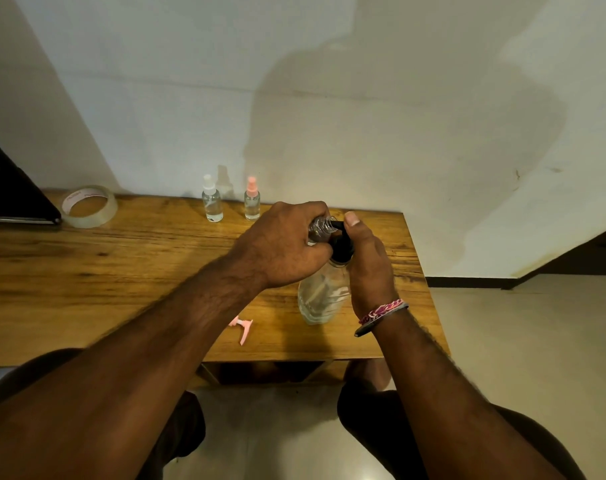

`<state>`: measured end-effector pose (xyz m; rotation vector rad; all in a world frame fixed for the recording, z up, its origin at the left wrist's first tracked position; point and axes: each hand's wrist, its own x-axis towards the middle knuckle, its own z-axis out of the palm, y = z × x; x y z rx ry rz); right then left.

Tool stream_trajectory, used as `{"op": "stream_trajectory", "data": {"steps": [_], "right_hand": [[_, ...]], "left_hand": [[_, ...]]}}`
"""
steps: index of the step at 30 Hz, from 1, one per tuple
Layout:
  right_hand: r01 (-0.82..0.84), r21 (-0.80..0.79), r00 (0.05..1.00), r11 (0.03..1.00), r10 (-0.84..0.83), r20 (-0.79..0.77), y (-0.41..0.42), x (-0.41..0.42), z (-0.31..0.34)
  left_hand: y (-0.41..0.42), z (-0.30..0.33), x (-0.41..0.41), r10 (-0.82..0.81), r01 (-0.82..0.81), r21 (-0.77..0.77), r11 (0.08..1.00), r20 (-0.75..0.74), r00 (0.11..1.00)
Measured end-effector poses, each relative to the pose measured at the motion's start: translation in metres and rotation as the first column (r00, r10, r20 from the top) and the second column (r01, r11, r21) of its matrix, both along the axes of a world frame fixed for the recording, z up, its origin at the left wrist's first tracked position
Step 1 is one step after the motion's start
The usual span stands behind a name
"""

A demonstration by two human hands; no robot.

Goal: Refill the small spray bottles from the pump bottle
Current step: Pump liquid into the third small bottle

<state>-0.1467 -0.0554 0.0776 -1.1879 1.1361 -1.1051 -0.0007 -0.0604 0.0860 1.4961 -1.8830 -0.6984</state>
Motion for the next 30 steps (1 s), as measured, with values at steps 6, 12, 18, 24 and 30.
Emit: {"op": "stream_trajectory", "data": {"steps": [6, 12, 18, 24, 30], "right_hand": [[-0.004, -0.009, 1.0, 1.0, 0.004, -0.01, -0.0005, -0.004, 0.0003], [-0.011, -0.031, 0.999, 0.999, 0.01, -0.034, 0.001, -0.0017, 0.0013], [-0.035, -0.028, 0.998, 0.999, 0.034, -0.047, 0.0046, -0.0001, 0.0043], [-0.048, -0.037, 0.998, 0.998, 0.047, -0.029, 0.0073, -0.0003, 0.0078], [-0.046, -0.019, 0.999, 0.999, 0.046, -0.013, 0.0042, -0.0001, 0.0055]], "left_hand": [[-0.0001, -0.0002, 0.0007, -0.002, 0.002, -0.007, 1.0, 0.008, 1.0], [0.0014, 0.0004, 0.0013, -0.005, 0.005, -0.003, 1.0, 0.009, 1.0], [0.0015, 0.002, 0.0, 0.001, -0.002, -0.01, 1.0, -0.033, 0.999], [0.002, 0.0036, 0.0008, 0.01, -0.01, 0.004, 1.0, -0.049, 0.999], [0.0027, 0.0039, -0.0006, 0.012, -0.012, 0.004, 1.0, -0.052, 0.999]]}}
